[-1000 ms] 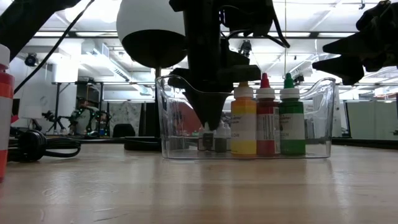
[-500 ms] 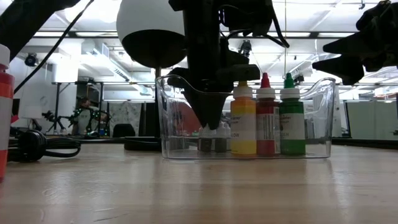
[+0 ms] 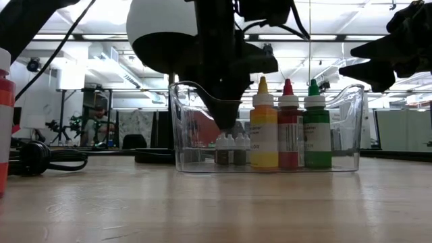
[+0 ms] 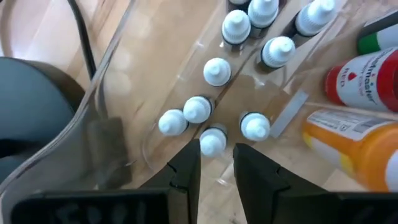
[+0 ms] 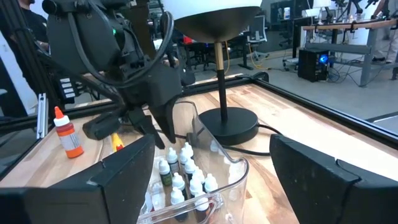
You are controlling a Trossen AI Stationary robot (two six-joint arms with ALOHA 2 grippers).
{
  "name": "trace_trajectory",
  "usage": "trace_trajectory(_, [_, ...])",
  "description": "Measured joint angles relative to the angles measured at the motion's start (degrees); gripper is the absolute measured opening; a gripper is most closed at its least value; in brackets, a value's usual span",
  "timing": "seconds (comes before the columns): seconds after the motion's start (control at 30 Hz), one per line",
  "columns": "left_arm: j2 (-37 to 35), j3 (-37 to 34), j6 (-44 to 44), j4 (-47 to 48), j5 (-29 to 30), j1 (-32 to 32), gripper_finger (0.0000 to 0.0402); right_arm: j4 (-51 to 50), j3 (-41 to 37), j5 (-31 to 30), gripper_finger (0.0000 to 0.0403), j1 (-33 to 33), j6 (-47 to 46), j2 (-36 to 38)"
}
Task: Pick & Place food coloring
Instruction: Put the large yellow food coloring bottle into the transparent bin
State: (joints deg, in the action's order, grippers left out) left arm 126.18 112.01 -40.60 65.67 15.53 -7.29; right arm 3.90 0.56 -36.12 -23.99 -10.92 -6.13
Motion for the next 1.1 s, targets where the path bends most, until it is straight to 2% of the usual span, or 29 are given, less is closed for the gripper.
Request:
trace_trajectory(0.1, [-0.65,-0.02,0.00,0.56,-0.02,-0.06,0.0072,0.02,0.02,-0.01,0.0309,0.00,0.00,-0.04])
trace_trajectory(0.2, [-1.74,-0.02,-0.22,0.74,-0.18,-0.43,0.0092,0.00,0.02,0.00,0.0305,0.00,0.00,-0.04])
trace_trajectory(0.37, [-3.78,-0.02,-0.50,0.97,0.11,-1.25,0.0162,0.00,0.00,0.00,0.0299,0.02,0.00,-0.04])
trace_trajectory(0.6, [-7.01,0.00,-5.17,2.75,0.42,-2.16,0.0270,0.00,0.01,0.00,0.0301,0.07,0.00,0.01])
trace_trajectory(0.73, [-8.82,0.00,-7.68,3.32,-0.74,-3.35,0.0314,0.00,0.01,0.00,0.0306,0.07,0.00,0.02])
trace_trajectory(0.83, [-10.22,0.00,-9.50,4.41,-1.10,-4.67,0.0326,0.02,0.00,-0.02,0.0309,0.07,0.00,0.02])
trace_trajectory(1.1, [-13.69,0.02,-14.75,7.82,-1.06,-8.83,0.0324,0.02,0.02,-0.02,0.0306,0.04,0.00,0.02])
